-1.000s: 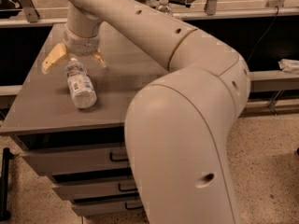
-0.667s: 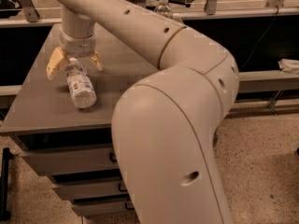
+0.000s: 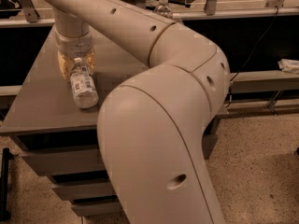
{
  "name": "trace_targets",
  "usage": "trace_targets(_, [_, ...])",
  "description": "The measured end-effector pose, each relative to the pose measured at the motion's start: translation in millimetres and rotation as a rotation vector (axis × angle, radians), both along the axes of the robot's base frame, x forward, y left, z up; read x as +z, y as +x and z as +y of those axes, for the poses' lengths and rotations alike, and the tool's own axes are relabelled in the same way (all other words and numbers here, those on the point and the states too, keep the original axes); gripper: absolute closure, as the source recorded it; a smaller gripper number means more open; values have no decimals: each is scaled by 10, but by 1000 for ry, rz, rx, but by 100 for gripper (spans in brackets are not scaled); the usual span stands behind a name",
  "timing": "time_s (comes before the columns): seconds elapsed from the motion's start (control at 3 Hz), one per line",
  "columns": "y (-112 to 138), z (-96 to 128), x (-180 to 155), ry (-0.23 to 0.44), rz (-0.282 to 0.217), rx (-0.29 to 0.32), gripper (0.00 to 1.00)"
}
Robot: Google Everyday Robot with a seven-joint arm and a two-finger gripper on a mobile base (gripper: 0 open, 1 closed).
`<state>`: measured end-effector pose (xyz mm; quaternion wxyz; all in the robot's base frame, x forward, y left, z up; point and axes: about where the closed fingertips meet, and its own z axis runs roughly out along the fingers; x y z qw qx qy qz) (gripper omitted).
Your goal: Place blue plastic bottle upright
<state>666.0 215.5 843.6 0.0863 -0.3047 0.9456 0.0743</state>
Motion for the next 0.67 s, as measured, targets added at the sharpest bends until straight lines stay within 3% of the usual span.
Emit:
trace_targets(0.33, [75,-36,216,12,-66,12,87])
trace_targets(0.67, [275,-148,711,182,-249,106,100])
